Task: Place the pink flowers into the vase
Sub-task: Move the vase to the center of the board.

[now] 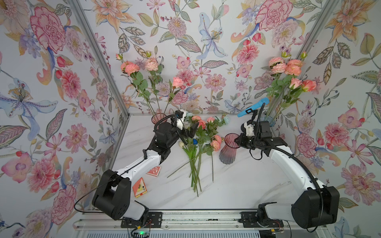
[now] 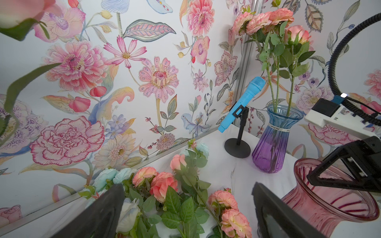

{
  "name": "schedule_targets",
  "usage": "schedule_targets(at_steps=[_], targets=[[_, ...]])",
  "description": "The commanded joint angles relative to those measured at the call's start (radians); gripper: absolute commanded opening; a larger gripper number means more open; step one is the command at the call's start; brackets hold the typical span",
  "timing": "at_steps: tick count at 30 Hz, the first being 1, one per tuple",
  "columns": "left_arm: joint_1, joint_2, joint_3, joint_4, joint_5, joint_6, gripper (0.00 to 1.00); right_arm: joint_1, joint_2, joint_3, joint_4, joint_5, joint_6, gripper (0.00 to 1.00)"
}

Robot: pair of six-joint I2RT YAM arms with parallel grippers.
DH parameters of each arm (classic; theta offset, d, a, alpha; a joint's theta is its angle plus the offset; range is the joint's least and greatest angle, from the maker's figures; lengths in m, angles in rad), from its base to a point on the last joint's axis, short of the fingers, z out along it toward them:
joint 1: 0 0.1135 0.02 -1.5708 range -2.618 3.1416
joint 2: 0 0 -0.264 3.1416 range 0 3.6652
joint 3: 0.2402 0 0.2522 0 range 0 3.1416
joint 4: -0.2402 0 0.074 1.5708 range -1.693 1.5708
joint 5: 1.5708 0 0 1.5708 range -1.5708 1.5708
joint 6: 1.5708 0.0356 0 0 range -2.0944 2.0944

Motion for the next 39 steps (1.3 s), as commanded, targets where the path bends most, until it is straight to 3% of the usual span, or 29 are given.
schedule_targets(at_steps=[1,10,25,32,39], targets=[[-0.013,0.007,0.015,-0.017,-0.018,0.027,1.0,0.026,0.031,0.027,-0.003,0.002,0.009,0.11],[-0.012,0.009,0.017,-0.023,-0.023,0.029,1.0,0.058,0.068,0.057,-0.016,-0.006,0.012,0.15],[-0.013,0.014,0.016,-0.031,-0.03,0.029,1.0,0.058,0.091,0.105,-0.039,-0.004,-0.002,0.33],[-0.013,0.025,0.028,-0.043,-0.026,0.015,1.0,0.057,0.078,0.115,-0.041,0.005,-0.002,0.44],[-0.01,0.037,0.036,-0.034,0.0,-0.023,1.0,0.052,0.058,0.128,-0.042,0.013,0.002,0.63]])
